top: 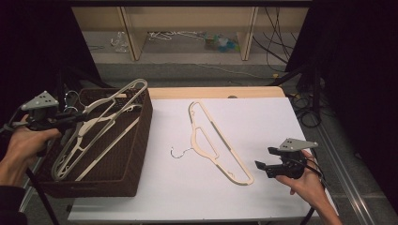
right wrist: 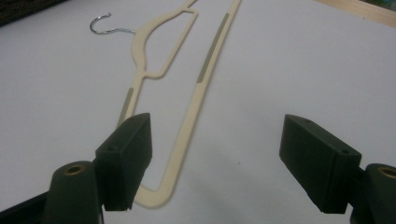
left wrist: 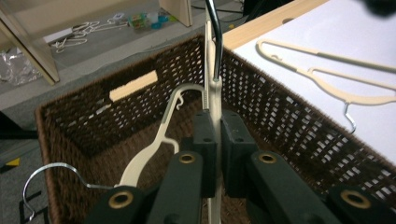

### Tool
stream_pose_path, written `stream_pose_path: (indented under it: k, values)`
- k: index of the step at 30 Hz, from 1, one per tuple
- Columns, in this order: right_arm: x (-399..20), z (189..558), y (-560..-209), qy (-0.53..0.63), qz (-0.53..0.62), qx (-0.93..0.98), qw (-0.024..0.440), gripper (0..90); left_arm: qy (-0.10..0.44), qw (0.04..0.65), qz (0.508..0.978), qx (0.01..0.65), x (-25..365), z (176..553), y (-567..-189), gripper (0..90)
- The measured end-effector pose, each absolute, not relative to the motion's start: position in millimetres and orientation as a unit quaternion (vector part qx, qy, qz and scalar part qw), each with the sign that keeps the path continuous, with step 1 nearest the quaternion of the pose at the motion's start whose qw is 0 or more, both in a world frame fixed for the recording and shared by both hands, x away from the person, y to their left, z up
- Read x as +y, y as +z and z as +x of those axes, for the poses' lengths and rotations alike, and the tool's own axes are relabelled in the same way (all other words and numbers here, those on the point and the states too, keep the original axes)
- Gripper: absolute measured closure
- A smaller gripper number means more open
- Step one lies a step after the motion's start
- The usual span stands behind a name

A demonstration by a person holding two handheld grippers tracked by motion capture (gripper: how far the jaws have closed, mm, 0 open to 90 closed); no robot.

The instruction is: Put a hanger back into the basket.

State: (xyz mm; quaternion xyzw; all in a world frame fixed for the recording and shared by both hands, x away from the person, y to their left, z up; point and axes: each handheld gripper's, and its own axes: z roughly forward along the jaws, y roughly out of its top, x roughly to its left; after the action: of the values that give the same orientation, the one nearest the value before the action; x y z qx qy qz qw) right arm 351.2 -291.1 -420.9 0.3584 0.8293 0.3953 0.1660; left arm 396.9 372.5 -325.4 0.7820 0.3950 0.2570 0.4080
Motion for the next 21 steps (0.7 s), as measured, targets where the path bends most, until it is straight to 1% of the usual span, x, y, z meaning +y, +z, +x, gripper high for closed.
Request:
stream_pose_path:
  k: [7, 9, 12, 16, 19, 20, 21]
  values:
    - [-290, 350, -421, 0.394, 0.361, 0.829, 0.164, 26.5, 0.247, 0.397, 0.784, 0.408, 382, 394, -340, 85.6]
    - [-290, 350, -421, 0.394, 0.36, 0.83, 0.164, 26.5, 0.249, 0.385, 0.792, 0.403, 385, 394, -343, 85.5]
    - [-290, 350, -421, 0.393, 0.36, 0.83, 0.165, 26.5, 0.241, 0.39, 0.789, 0.409, 386, 395, -352, 85.5]
    - [-291, 351, -423, 0.392, 0.362, 0.83, 0.163, 26.5, 0.234, 0.395, 0.793, 0.4, 386, 398, -364, 85.5]
    - [-291, 351, -423, 0.391, 0.361, 0.831, 0.163, 26.5, 0.233, 0.385, 0.807, 0.382, 381, 406, -371, 85.4]
    - [-291, 351, -423, 0.391, 0.361, 0.831, 0.163, 26.5, 0.233, 0.385, 0.807, 0.382, 381, 406, -371, 85.4]
    - [-291, 351, -422, 0.391, 0.36, 0.831, 0.163, 26.5, 0.229, 0.386, 0.801, 0.397, 379, 406, -373, 85.4]
